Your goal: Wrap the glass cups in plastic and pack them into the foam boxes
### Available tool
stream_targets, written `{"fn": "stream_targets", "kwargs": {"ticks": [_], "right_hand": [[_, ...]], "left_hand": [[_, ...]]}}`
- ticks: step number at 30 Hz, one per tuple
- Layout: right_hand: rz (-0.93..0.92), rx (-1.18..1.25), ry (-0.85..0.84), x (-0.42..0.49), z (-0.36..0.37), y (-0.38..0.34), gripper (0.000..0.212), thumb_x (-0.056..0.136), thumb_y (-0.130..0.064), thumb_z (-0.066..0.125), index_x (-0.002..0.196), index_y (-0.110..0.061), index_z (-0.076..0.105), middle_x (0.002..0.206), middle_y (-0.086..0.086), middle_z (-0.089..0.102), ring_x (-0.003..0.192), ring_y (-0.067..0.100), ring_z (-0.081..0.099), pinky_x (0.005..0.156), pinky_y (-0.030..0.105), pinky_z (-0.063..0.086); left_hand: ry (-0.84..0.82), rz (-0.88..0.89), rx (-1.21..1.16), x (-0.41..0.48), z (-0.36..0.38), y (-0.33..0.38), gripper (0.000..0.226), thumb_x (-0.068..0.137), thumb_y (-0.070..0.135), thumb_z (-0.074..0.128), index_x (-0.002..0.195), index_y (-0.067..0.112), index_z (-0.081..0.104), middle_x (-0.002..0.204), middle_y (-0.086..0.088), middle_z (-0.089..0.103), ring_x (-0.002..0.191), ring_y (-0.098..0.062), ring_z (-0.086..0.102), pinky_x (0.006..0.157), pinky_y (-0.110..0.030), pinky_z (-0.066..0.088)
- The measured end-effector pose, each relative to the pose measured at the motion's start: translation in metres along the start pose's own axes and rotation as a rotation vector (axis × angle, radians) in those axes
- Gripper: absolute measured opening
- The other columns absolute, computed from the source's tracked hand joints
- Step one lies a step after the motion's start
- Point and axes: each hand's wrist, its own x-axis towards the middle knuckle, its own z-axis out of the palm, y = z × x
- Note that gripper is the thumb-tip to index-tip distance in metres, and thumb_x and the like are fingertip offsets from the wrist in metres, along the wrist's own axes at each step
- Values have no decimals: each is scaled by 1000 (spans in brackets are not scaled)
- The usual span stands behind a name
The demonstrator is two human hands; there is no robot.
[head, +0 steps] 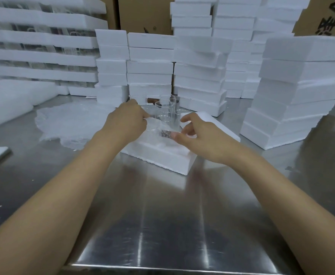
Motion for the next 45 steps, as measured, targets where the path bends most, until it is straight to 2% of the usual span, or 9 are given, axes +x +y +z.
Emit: {"fn": "stream_targets", "kwargs": {"ticks": [6, 11, 18, 24, 28, 31, 34, 38, 45], "right_hand": [[-49, -148, -266, -6, -5, 2, 112, 62, -71, 71, 149, -35, 11, 148, -13, 26, 138, 6, 25, 108, 27, 27], [-140, -193, -93, 3, 2, 13, 96, 73, -48, 76, 149, -26, 22, 144, -5, 39, 132, 8, 36, 95, 17, 25], [-89, 43, 165, 11, -3, 25, 39, 91, -44, 57, 126, -29, 55, 104, -15, 64, 101, 7, 60, 83, 13, 41], [275, -334, 235, 20, -10, 54, 28, 88, -43, 60, 104, -20, 63, 129, 5, 49, 119, 28, 49, 103, 41, 35], [373, -85, 221, 15, -20, 59, 27, 78, -51, 67, 70, -27, 57, 107, -2, 60, 97, 21, 55, 89, 40, 46], [225, 3, 538, 14, -23, 56, 28, 75, -46, 68, 62, -28, 52, 109, -9, 55, 105, 16, 52, 86, 30, 37], [117, 310, 729, 15, -30, 43, 28, 79, -49, 66, 75, -25, 53, 115, -16, 44, 115, 7, 45, 90, 21, 33], [131, 1146, 475, 17, -37, 22, 46, 73, -40, 67, 106, -17, 45, 106, 2, 55, 94, 19, 58, 79, 40, 56], [-41, 1613, 125, 13, -12, 0, 109, 76, -1, 64, 147, -33, -12, 111, 16, 61, 120, 37, 55, 99, 49, 47]], "left_hand": [[33, -59, 56, -5, 1, 7, 23, 89, 7, 43, 87, 6, 65, 125, -12, 60, 92, -33, 57, 68, -30, 41], [121, -145, 77, -8, -1, 13, 33, 94, 18, 45, 119, 3, 61, 90, -15, 54, 84, -33, 50, 67, -30, 36], [252, -299, -122, -6, -29, -3, 29, 91, 21, 41, 80, 2, 59, 84, -19, 68, 81, -37, 67, 79, -43, 55], [-76, -404, -114, 1, -19, -17, 46, 98, 37, 33, 76, 5, 57, 62, -7, 65, 48, -21, 59, 73, -29, 54], [-196, -353, -103, -1, -9, -14, 61, 99, 53, 25, 68, 6, 49, 49, -5, 53, 30, -15, 47, 47, -21, 39], [-233, -357, -199, -2, -7, -8, 62, 101, 51, 25, 66, 4, 47, 41, -3, 55, 23, -10, 47, 31, -15, 37], [-202, -372, -329, -3, -8, -3, 61, 101, 49, 26, 88, 0, 58, 55, -8, 64, 33, -16, 57, 49, -24, 53], [141, -189, -442, -3, -11, 3, 59, 103, 42, 26, 95, -1, 65, 68, -15, 66, 47, -19, 63, 54, -25, 52], [9, -80, -658, -12, -13, 33, 64, 96, 63, 19, 99, 22, 68, 71, 5, 73, 45, -11, 60, 55, -29, 37]]}}
